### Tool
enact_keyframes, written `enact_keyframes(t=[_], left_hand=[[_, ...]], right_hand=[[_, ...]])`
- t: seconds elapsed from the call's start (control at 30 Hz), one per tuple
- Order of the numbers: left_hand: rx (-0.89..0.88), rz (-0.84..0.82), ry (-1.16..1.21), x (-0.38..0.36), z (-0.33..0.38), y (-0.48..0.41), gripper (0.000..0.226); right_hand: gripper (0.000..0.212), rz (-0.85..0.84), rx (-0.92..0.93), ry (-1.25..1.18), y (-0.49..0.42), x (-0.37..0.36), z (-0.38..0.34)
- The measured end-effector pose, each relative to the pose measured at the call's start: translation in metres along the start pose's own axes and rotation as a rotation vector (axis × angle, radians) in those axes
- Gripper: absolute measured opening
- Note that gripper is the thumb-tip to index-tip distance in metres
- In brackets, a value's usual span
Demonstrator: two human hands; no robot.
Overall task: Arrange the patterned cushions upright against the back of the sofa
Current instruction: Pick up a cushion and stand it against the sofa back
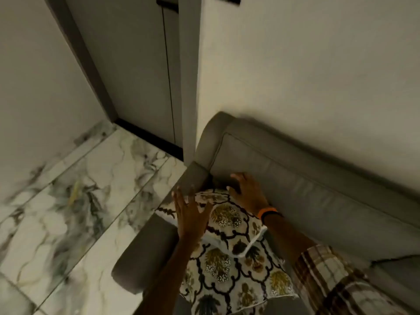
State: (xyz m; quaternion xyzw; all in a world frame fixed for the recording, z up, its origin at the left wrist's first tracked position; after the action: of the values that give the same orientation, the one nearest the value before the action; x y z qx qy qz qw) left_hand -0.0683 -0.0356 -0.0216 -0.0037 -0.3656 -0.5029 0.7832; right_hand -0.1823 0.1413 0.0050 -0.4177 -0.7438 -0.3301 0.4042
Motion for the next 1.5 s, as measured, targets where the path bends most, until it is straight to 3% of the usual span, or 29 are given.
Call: enact_keyframes(t=[0.1, 0.17, 0.3, 0.4, 0.47, 0.53, 0.67, 0.83, 0.9, 0.97, 1.0, 1.07, 1.1, 1.17, 1.2, 1.27, 1.33, 1.5], left_hand=[[0.507, -0.085, 0.316, -0.046, -0.057, -0.012, 0.085], [0.767, -0.077, 0.659, -0.071, -0.077, -0.012, 0.105], [0.89, -0.033, 0.745, -0.101, -0.11, -0.009, 0.133], [0.814, 0.036, 0.828, -0.103, -0.129, 0.0, 0.136], [0.778, 0.025, 0.843, -0.104, -0.137, 0.012, 0.133], [0.715, -0.093, 0.862, -0.109, -0.132, 0.03, 0.128], [0.542, -0.291, 0.866, -0.117, -0.108, 0.068, 0.118], [0.466, -0.411, 0.697, -0.136, -0.07, 0.141, 0.106], [0.386, -0.484, 0.595, -0.158, -0.055, 0.167, 0.105], [0.302, -0.557, 0.463, -0.194, -0.032, 0.19, 0.115], [0.254, -0.567, 0.389, -0.212, -0.021, 0.195, 0.115], [0.168, -0.578, 0.26, -0.26, 0.011, 0.211, 0.109], [0.128, -0.575, 0.21, -0.285, 0.027, 0.218, 0.117], [0.029, -0.575, 0.18, -0.334, 0.057, 0.225, 0.142], [-0.06, -0.577, 0.185, -0.363, 0.072, 0.229, 0.141], [-0.142, -0.613, 0.158, -0.427, 0.083, 0.233, 0.113], [-0.164, -0.665, 0.125, -0.485, 0.083, 0.239, 0.094], [-0.102, -0.824, 0.005, -0.578, 0.055, 0.256, 0.095]], right_hand=[[0.056, -0.143, -0.191, -0.144, -0.028, -0.052, 0.057], [0.063, -0.241, -0.313, -0.234, -0.041, -0.079, 0.088], [0.085, -0.38, -0.47, -0.454, -0.048, -0.143, 0.138], [0.114, -0.376, -0.541, -0.584, -0.037, -0.162, 0.158], [0.097, -0.361, -0.503, -0.66, -0.024, -0.152, 0.157], [0.084, -0.311, -0.515, -0.764, -0.005, -0.134, 0.163], [0.097, -0.205, -0.547, -0.987, 0.064, -0.093, 0.198], [0.08, -0.123, -0.554, -1.121, 0.186, -0.046, 0.233], [0.059, -0.004, -0.548, -1.201, 0.241, -0.025, 0.261], [0.04, 0.16, -0.569, -1.249, 0.3, -0.002, 0.298], [0.044, 0.228, -0.568, -1.263, 0.325, 0.007, 0.314], [0.078, 0.348, -0.58, -1.255, 0.377, 0.024, 0.364], [0.095, 0.399, -0.585, -1.222, 0.401, 0.032, 0.392], [0.105, 0.494, -0.555, -1.15, 0.434, 0.046, 0.441], [0.108, 0.547, -0.546, -1.119, 0.449, 0.05, 0.469], [0.115, 0.629, -0.567, -1.071, 0.474, 0.044, 0.524], [0.114, 0.586, -0.545, -1.01, 0.486, 0.018, 0.565], [0.089, 0.471, -0.588, -0.977, 0.496, -0.049, 0.628]])
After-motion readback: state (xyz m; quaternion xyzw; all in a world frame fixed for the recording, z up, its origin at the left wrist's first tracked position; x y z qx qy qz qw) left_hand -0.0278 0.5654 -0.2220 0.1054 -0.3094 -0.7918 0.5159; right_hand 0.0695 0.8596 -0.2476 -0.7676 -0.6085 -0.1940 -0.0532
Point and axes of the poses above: each hand's wrist, its own y-axis away from the middle knuckle, its own x-axis out of the back of the hand, z = x × y, the point moved 8 cm from there along -y, towards the middle knuckle, and after that the axes turned 7 degrees about x, right-handed, at the moved point
